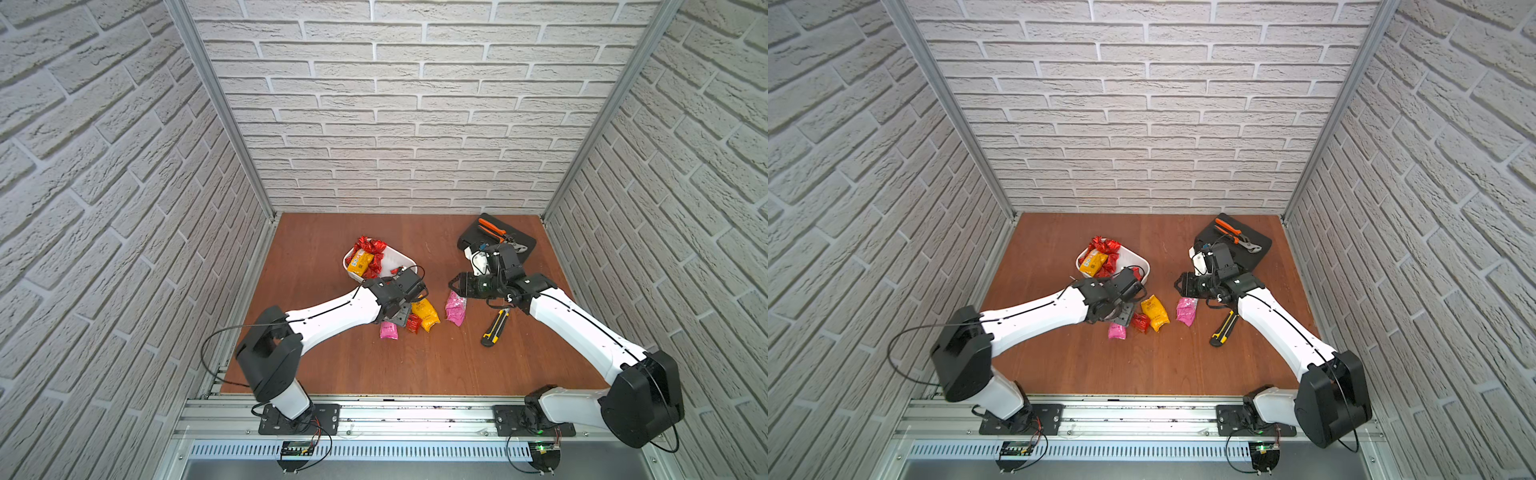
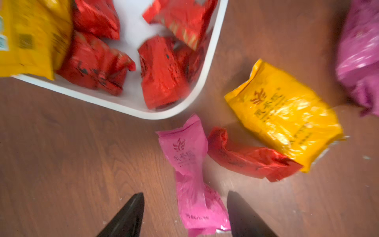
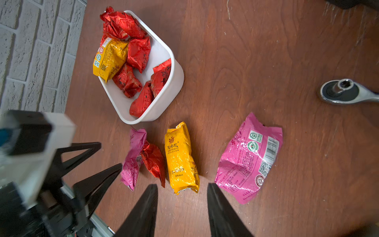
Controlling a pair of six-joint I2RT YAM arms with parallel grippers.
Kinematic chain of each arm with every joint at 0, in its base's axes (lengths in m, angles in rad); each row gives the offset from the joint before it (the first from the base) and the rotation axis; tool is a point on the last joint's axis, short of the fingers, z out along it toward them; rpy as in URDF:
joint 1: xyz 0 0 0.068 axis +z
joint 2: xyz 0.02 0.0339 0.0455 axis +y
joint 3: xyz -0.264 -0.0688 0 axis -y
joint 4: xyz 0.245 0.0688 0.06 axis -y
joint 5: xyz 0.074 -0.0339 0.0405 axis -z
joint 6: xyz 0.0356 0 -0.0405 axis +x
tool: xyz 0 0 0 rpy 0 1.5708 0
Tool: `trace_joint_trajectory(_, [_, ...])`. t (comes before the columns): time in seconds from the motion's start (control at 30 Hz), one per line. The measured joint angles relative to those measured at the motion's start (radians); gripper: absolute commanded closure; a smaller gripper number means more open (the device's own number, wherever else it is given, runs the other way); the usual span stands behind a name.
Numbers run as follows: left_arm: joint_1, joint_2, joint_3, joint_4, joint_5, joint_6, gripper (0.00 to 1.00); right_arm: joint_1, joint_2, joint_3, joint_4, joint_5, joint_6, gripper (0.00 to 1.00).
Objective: Take the tea bags out of the storage box
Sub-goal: Place the tea bag at the center of the board, then pick up the tea bag from the storage box.
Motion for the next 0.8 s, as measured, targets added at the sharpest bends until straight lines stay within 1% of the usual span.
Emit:
trace_joint_trajectory(0.1, [-0.004,-0.123,-0.002,0.011,-0.054,-0.016,0.29,0.019,-0.003,0.0,0.005,0.021,0.026,0.54])
trace_joint_trajectory(0.17, [0.029,-0.198,-0.003,0.027,-0.076,-0.039,0.29,0.049,-0.005,0.0,0.013,0.038,0.045,0.54])
trace_joint_trajectory(0.2, [0.065,-0.234,-0.005,0.039,-0.077,-0.056,0.29,0.07,-0.005,0.0,0.016,0.05,0.054,0.54])
trace_joint_trajectory(0.27, [0.168,-0.296,-0.026,0.073,-0.055,-0.107,0.29,0.111,-0.004,0.008,0.013,0.074,0.077,0.54])
trace_joint_trajectory(0.33, [0.312,-0.351,-0.074,0.126,0.011,-0.175,0.3,0.152,0.006,0.04,0.005,0.099,0.099,0.54])
trace_joint_trajectory(0.43, [0.517,-0.378,-0.153,0.18,0.119,-0.267,0.3,0.209,0.032,0.098,0.027,0.128,0.127,0.54])
trace_joint_trajectory(0.5, [0.616,-0.372,-0.189,0.197,0.191,-0.306,0.29,0.238,0.069,0.138,0.049,0.138,0.142,0.54])
trace_joint_trajectory(0.57, [0.701,-0.364,-0.215,0.216,0.258,-0.329,0.29,0.269,0.142,0.198,0.066,0.138,0.154,0.53])
trace_joint_trajectory(0.63, [0.779,-0.356,-0.234,0.246,0.33,-0.341,0.29,0.298,0.246,0.281,0.076,0.135,0.166,0.52])
trace_joint_trajectory(0.8, [0.926,-0.3,-0.259,0.343,0.504,-0.34,0.28,0.354,0.505,0.484,0.08,0.123,0.222,0.49])
